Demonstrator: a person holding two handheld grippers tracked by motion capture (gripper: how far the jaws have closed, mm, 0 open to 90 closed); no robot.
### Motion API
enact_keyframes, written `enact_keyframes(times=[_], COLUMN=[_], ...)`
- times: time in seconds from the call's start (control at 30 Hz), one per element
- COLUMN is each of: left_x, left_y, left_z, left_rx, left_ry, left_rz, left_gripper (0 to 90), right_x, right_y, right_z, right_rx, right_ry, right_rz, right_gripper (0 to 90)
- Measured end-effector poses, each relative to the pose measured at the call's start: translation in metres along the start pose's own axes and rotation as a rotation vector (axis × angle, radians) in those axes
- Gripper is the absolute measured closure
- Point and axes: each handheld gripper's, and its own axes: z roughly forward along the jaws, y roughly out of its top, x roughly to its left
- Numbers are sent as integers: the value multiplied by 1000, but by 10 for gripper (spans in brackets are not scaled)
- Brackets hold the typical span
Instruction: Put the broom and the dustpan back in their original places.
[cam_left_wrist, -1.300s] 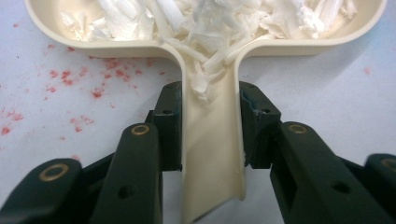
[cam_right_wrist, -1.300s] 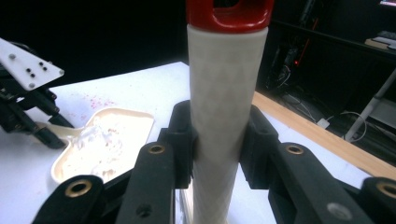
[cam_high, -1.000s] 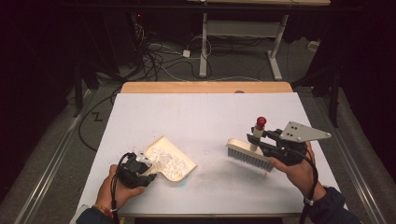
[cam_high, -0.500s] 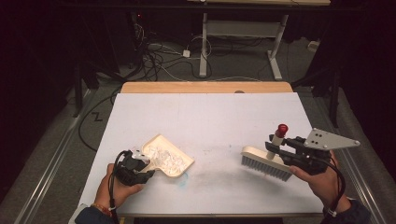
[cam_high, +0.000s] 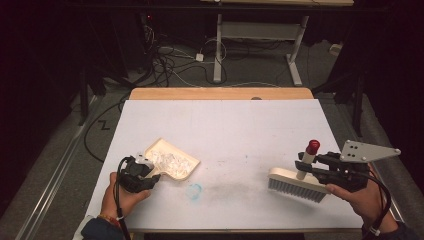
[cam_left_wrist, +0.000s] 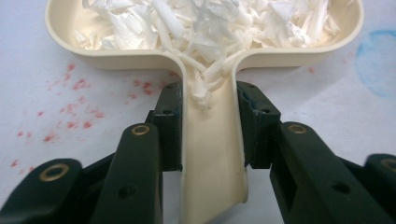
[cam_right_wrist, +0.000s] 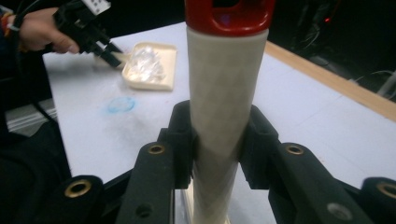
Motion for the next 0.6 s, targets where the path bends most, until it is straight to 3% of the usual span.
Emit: enact_keyframes(times=[0.2,0.6], left_x=[9,27], left_y=[-1,-11], left_z=[-1,-6], left_rx=[-29,-74], left_ry=[43,117], left_rz=[-54,-211], left_gripper=[632,632], right_x=[0,0], right_y=[-3,-6], right_z=[8,16], right_rx=[31,64], right_ry=[44,67], right_rz=[4,12], right_gripper=[700,700])
